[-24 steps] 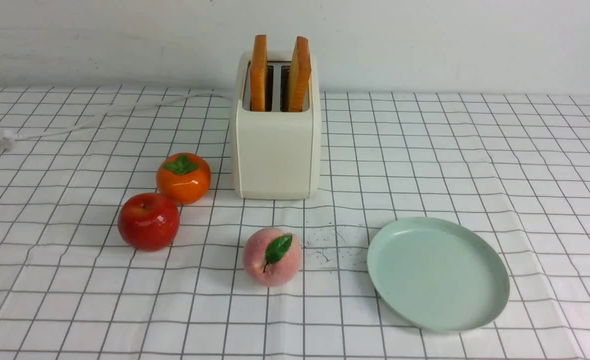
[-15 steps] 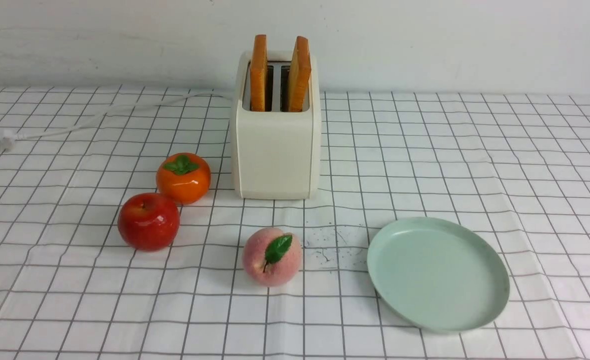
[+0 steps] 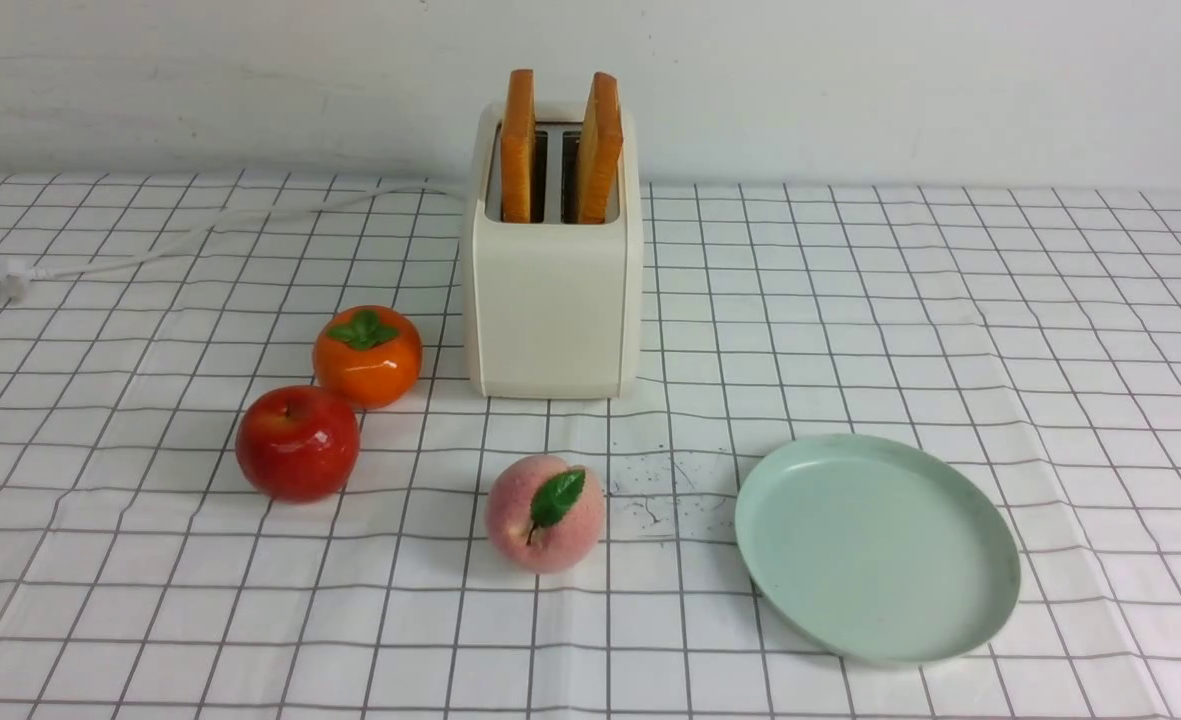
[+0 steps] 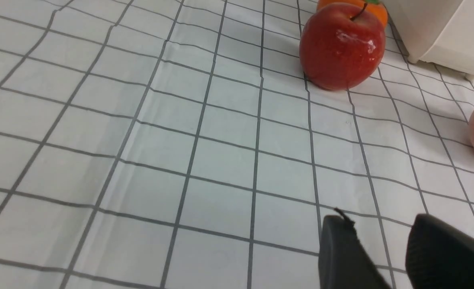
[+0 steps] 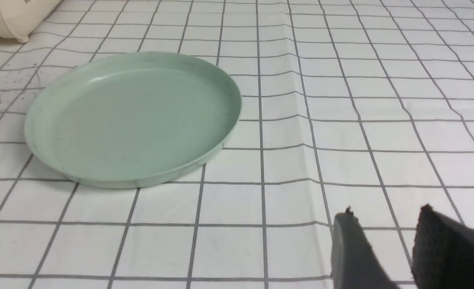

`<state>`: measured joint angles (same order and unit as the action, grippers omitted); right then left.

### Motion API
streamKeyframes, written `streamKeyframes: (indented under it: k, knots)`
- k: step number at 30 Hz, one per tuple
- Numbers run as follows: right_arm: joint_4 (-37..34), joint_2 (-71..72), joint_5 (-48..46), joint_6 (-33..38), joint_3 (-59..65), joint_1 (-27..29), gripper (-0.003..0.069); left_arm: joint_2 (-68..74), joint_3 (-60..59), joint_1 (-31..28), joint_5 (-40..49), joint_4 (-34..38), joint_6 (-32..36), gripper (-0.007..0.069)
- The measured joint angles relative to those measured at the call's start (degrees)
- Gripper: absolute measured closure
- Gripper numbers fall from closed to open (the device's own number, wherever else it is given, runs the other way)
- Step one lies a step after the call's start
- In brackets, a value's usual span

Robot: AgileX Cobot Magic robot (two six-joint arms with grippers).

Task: Take toasted bread from bread machine on white checkered table place on plate.
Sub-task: 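Reach for a toast slice standing in the toaster with the left gripper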

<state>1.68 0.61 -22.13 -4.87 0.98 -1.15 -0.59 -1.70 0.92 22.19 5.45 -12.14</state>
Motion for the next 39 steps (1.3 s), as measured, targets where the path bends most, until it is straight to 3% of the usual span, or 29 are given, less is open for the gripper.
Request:
streamKeyframes:
  k: [15,23,28,35,39]
  knots:
    - [0.0,0.0,0.0,0.0,0.0,0.0,0.0418,0.0,0.0,0.0,-3.2,-0.1,-0.2,0.0386]
    - [0.0,0.0,0.0,0.0,0.0,0.0,0.0418,0.0,0.0,0.0,-15.3,23.9,-15.8,0.0386]
    - [0.0,0.0,0.0,0.0,0.0,0.0,0.0418,0.0,0.2,0.0,-20.7,28.1,-16.7,0.0395]
    - [0.0,0.0,0.0,0.0,0.0,0.0,0.0418,9.3,16.3,0.0,-1.5,23.9,-12.9,0.0618]
    - [0.0,0.0,0.0,0.0,0.0,0.0,0.0418,25.1,31.0,0.0,16.2,17.2,-8.2,0.0638]
